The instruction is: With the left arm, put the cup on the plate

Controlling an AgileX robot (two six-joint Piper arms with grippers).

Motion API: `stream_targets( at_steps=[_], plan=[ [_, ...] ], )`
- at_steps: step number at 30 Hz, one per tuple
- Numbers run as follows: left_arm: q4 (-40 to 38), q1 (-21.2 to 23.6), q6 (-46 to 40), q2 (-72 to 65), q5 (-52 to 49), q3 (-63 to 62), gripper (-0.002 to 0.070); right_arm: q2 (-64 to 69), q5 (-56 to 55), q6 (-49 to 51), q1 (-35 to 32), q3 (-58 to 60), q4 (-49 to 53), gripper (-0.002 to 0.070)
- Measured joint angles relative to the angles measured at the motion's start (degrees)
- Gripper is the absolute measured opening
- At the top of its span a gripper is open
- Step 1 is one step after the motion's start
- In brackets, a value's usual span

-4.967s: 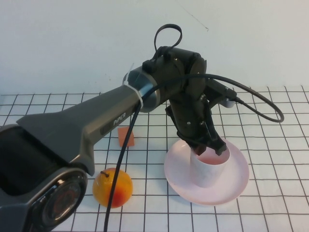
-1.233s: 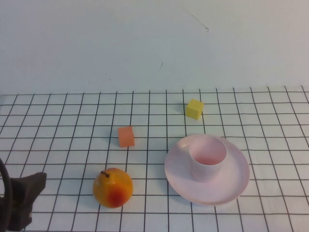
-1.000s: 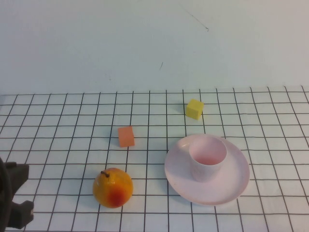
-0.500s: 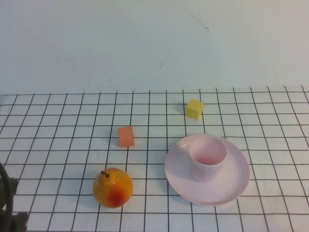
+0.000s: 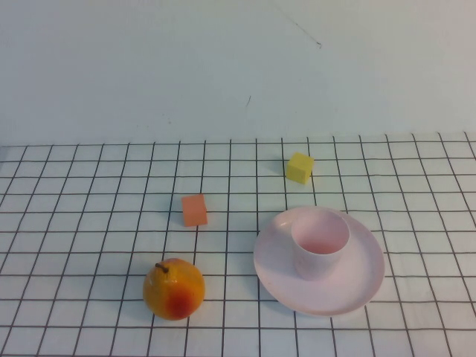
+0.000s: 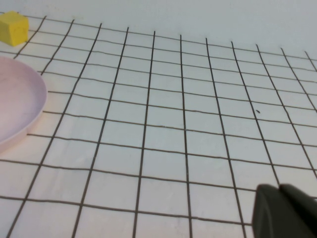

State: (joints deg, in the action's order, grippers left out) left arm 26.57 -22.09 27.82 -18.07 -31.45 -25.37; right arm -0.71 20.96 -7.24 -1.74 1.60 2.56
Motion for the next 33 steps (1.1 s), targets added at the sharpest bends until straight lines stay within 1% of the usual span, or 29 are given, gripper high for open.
stream_targets(
  at_steps=[2,5,8,10,13,16,20,22,24,27,30,33],
  plan=[
    [0.6,4.3,-0.3,4.2,7.3,4.6,-0.0001,0.0,0.0,0.0,0.0,0.0,0.0,-0.0002],
    [0.1,9.9,0.1,9.9,14.8,10.7,-0.0001,0.0,0.0,0.0,0.0,0.0,0.0,-0.0002],
    [-2.8,13.3,0.2,13.6,20.0,16.4,-0.0001,0.0,0.0,0.0,0.0,0.0,0.0,-0.0002],
    [-4.5,14.6,0.2,15.1,23.0,19.7,-0.0001,0.0,0.0,0.0,0.0,0.0,0.0,-0.0002],
    [-6.5,15.3,0.3,15.7,25.9,23.8,-0.0001,0.0,0.0,0.0,0.0,0.0,0.0,-0.0002],
    [-8.0,15.4,0.3,15.7,26.3,26.4,-0.0001,0.0,0.0,0.0,0.0,0.0,0.0,-0.0002],
    [-10.5,15.4,-0.5,15.7,25.7,27.0,-0.0001,0.0,0.0,0.0,0.0,0.0,0.0,-0.0002],
    [-14.2,15.4,-4.1,15.7,24.2,27.0,-0.0001,0.0,0.0,0.0,0.0,0.0,0.0,-0.0002],
    [-19.3,16.0,-10.2,15.7,22.5,27.0,-0.0002,0.0,0.0,0.0,0.0,0.0,0.0,-0.0002],
    [-22.9,16.8,-19.0,15.9,20.6,27.0,-0.0002,0.0,0.0,0.0,0.0,0.0,0.0,-0.0002],
    [-24.3,17.0,-23.2,17.9,17.8,27.0,-0.0002,0.0,0.0,0.0,0.0,0.0,0.0,-0.0002],
    [-25.6,17.0,-24.2,18.6,14.0,27.0,-0.0002,0.0,0.0,0.0,0.0,0.0,0.0,-0.0002]
  ],
)
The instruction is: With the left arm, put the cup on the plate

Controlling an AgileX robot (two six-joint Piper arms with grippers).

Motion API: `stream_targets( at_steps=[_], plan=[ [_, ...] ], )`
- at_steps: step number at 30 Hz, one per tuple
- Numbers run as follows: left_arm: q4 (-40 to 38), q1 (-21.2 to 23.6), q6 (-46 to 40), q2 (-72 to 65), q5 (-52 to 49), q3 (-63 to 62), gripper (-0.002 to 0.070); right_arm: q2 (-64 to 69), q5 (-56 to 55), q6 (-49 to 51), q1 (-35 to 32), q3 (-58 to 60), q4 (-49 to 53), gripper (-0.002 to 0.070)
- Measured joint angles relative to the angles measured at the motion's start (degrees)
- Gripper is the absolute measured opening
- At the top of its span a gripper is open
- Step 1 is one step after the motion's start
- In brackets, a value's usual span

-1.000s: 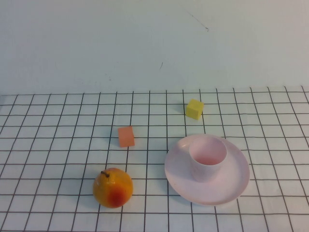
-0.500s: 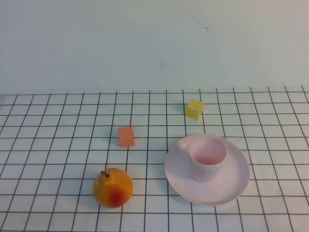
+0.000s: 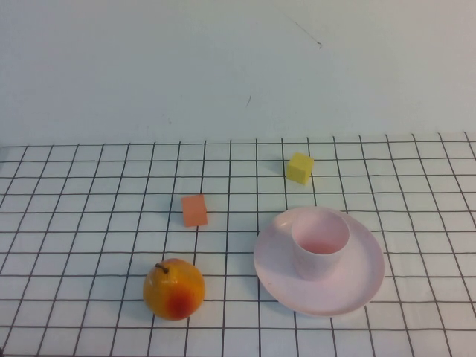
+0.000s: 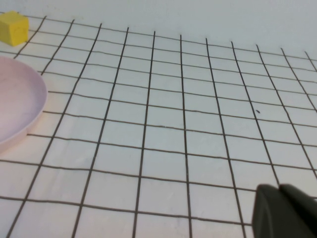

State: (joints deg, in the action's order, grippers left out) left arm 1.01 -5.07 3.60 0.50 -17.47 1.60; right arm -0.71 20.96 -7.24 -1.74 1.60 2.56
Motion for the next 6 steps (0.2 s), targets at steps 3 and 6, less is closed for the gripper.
stream_targets(
  at_steps=[3,6],
  plan=[
    [-0.2,0.0,-1.1,0.0,-0.2,0.0,-0.0002,0.0,0.0,0.0,0.0,0.0,0.0,-0.0002],
    [-0.3,0.0,-1.2,0.0,-0.5,-0.1,-0.0002,0.0,0.0,0.0,0.0,0.0,0.0,-0.0002]
  ],
)
